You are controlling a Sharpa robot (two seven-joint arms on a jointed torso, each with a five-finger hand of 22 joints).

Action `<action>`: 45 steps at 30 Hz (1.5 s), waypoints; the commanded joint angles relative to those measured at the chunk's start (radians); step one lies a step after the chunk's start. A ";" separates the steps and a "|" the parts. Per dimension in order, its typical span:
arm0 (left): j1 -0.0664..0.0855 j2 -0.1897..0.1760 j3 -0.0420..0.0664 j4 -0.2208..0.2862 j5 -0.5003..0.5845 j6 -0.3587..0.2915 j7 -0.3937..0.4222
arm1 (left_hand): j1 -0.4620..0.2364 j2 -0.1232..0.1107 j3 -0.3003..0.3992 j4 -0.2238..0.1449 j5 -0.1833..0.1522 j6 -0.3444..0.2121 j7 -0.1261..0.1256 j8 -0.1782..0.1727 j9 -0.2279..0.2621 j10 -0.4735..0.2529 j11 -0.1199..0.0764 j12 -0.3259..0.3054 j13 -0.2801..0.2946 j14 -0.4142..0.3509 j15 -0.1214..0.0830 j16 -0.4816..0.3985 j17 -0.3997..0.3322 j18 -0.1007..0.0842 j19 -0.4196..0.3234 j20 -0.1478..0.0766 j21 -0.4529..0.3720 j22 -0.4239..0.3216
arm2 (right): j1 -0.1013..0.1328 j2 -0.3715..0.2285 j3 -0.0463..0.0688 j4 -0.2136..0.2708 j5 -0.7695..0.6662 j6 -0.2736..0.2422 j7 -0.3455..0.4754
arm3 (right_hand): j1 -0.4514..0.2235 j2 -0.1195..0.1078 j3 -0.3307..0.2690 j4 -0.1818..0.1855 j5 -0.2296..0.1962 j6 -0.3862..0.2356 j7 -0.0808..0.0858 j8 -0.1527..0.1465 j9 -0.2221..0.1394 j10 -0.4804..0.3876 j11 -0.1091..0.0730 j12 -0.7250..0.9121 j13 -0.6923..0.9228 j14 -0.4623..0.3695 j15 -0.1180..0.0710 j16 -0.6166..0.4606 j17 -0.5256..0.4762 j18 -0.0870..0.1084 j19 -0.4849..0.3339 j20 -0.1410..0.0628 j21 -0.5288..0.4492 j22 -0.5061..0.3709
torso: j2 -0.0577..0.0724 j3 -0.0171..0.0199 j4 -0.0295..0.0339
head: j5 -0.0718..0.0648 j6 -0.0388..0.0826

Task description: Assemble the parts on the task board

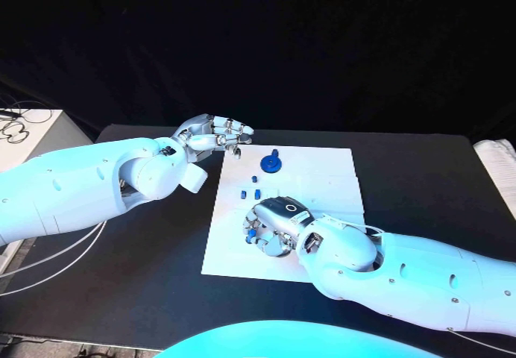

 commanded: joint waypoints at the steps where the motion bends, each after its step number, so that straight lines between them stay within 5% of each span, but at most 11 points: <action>1: 0.000 0.001 0.001 0.002 -0.001 0.017 0.003 | 0.007 0.004 -0.006 -0.002 0.004 -0.006 0.001 0.003 0.001 -0.007 0.000 0.004 -0.002 0.000 0.004 -0.007 -0.001 0.014 0.004 0.002 -0.007 -0.001 | -0.004 0.003 -0.004 -0.003 0.002 0.021 0.034 | -0.042 -0.041 -0.014 0.001 0.002 -0.050 0.011 -0.034 -0.009 -0.006 -0.027 -0.035 -0.015 0.026 0.020 -0.013 -0.020 -0.005 0.020 0.008 -0.044 0.106 | -0.001 -0.0003 -0.0002 | 0.001 0.000; 12: 0.001 0.000 0.001 0.002 -0.001 0.018 0.001 | 0.007 0.004 -0.006 -0.002 0.004 -0.006 0.001 0.003 0.001 -0.007 0.000 0.004 -0.002 0.000 0.004 -0.007 -0.001 0.014 0.004 0.002 -0.007 -0.001 | -0.005 -0.001 -0.006 -0.007 0.020 0.010 0.058 | -0.069 -0.059 -0.068 -0.009 0.002 -0.107 0.010 -0.069 -0.017 -0.108 -0.008 -0.046 -0.032 -0.014 0.036 -0.062 -0.107 0.018 -0.020 0.028 -0.177 0.046 | -0.001 0.0005 -0.0003 | 0.000 0.003; 17: 0.001 0.000 0.001 0.002 -0.001 0.020 -0.001 | 0.006 0.004 -0.007 -0.001 0.004 -0.007 0.001 0.005 0.001 -0.009 0.000 0.005 -0.002 0.000 0.005 -0.008 -0.001 0.014 0.004 0.002 -0.008 -0.002 | -0.005 -0.008 -0.007 -0.005 0.021 -0.017 0.062 | -0.059 -0.050 -0.113 -0.015 0.003 -0.125 0.009 -0.084 -0.022 -0.163 0.001 -0.037 -0.039 -0.041 0.045 -0.091 -0.160 0.032 -0.046 0.036 -0.261 0.007 | 0.000 0.0010 -0.0002 | -0.001 0.005; 20: 0.001 0.000 0.001 0.001 -0.001 0.021 -0.002 | 0.006 0.004 -0.007 -0.001 0.004 -0.007 0.001 0.005 0.001 -0.009 0.000 0.005 -0.002 0.000 0.005 -0.008 -0.001 0.014 0.004 0.002 -0.008 -0.002 | -0.005 -0.015 -0.007 -0.002 0.022 -0.043 0.065 | -0.024 -0.023 -0.219 -0.013 -0.011 -0.152 0.008 -0.105 -0.031 -0.248 0.017 -0.025 -0.045 -0.087 0.058 -0.135 -0.245 0.051 -0.085 0.049 -0.389 -0.053 | -0.001 0.0011 -0.0004 | -0.002 0.007; 23: 0.000 0.000 0.001 0.001 -0.001 0.021 -0.002 | 0.006 0.004 -0.007 -0.001 0.004 -0.007 0.001 0.005 0.001 -0.009 0.000 0.005 -0.002 0.000 0.005 -0.008 -0.001 0.014 0.004 0.002 -0.008 -0.002 | -0.005 -0.026 -0.007 0.004 0.026 -0.072 0.071 | 0.042 0.005 -0.354 0.029 -0.006 -0.173 0.001 -0.125 -0.041 -0.311 0.027 0.022 -0.041 -0.115 0.069 -0.146 -0.290 0.061 -0.100 0.058 -0.456 -0.088 | 0.000 0.0014 -0.0010 | -0.004 0.009; 28: 0.000 0.000 0.001 0.000 -0.001 0.023 -0.003 | 0.006 0.004 -0.007 -0.001 0.004 -0.007 0.001 0.005 0.001 -0.009 0.000 0.005 -0.002 0.000 0.005 -0.008 -0.001 0.014 0.004 0.002 -0.008 -0.002 | -0.004 -0.053 -0.005 0.025 0.040 -0.109 0.085 | 0.106 -0.004 -0.433 0.111 -0.003 -0.197 -0.009 -0.142 -0.047 -0.366 0.033 0.077 -0.039 -0.132 0.073 -0.142 -0.317 0.067 -0.108 0.063 -0.509 -0.116 | -0.001 0.0011 -0.0011 | -0.011 0.012; 33: 0.000 -0.002 0.001 0.000 -0.001 0.024 -0.004 | 0.006 0.004 -0.007 -0.001 0.004 -0.007 0.001 0.005 0.001 -0.009 0.000 0.006 -0.002 0.000 0.005 -0.008 -0.001 0.014 0.004 0.002 -0.009 -0.002 | 0.012 -0.119 0.004 0.071 0.118 -0.132 0.108 | 0.178 -0.026 -0.558 0.248 0.037 -0.284 -0.025 -0.160 -0.066 -0.426 0.040 0.139 -0.038 -0.170 0.079 -0.156 -0.380 0.082 -0.136 0.068 -0.625 -0.176 | -0.002 0.0006 -0.0015 | -0.022 0.017; 36: 0.000 -0.005 0.001 0.001 -0.001 0.025 -0.003 | 0.006 0.004 -0.007 -0.001 0.004 -0.007 0.001 0.005 0.001 -0.009 0.000 0.006 -0.002 0.000 0.005 -0.008 -0.001 0.014 0.004 0.002 -0.009 -0.002 | 0.037 -0.178 0.009 0.100 0.234 -0.139 0.124 | 0.165 -0.013 -0.573 0.249 0.030 -0.279 0.001 -0.152 -0.066 -0.405 0.032 0.175 -0.031 -0.163 0.074 -0.144 -0.373 0.080 -0.125 0.066 -0.607 -0.170 | -0.002 -0.0002 -0.0026 | -0.030 0.021; 37: 0.000 -0.007 0.001 0.001 -0.001 0.024 -0.003 | 0.006 0.004 -0.007 -0.001 0.004 -0.007 0.001 0.005 0.001 -0.009 0.000 0.006 -0.002 0.000 0.005 -0.008 -0.001 0.014 0.004 0.002 -0.009 -0.002 | 0.049 -0.204 0.011 0.111 0.287 -0.138 0.129 | 0.137 0.016 -0.570 0.224 0.022 -0.252 0.034 -0.137 -0.062 -0.335 0.011 0.224 -0.018 -0.123 0.056 -0.106 -0.310 0.061 -0.085 0.059 -0.499 -0.119 | -0.003 -0.0004 -0.0042 | -0.032 0.023; 40: 0.000 -0.013 0.000 0.003 -0.001 0.023 -0.002 | 0.006 0.004 -0.007 -0.001 0.004 -0.007 0.001 0.005 0.001 -0.009 0.000 0.006 -0.002 0.000 0.005 -0.008 -0.001 0.014 0.004 0.002 -0.009 -0.002 | 0.083 -0.278 0.014 0.138 0.430 -0.125 0.133 | 0.121 0.032 -0.562 0.242 0.022 -0.179 0.055 -0.094 -0.051 -0.230 0.007 0.288 -0.002 -0.066 0.050 -0.053 -0.215 0.040 -0.034 0.044 -0.354 -0.049 | -0.004 -0.0007 -0.0073 | -0.041 0.026; 45: -0.001 -0.018 0.000 0.009 -0.001 0.021 0.001 | 0.006 0.004 -0.007 -0.001 0.004 -0.007 0.001 0.005 0.001 -0.009 0.000 0.006 -0.002 0.000 0.005 -0.008 -0.001 0.014 0.004 0.002 -0.009 -0.002 | 0.123 -0.391 0.016 0.167 0.596 -0.067 0.106 | 0.070 0.049 -0.569 0.244 -0.007 -0.113 0.007 -0.043 -0.038 -0.019 -0.048 0.431 0.084 0.020 0.003 0.032 -0.027 0.001 0.040 0.005 -0.093 0.079 | -0.008 -0.0018 -0.0111 | -0.057 0.030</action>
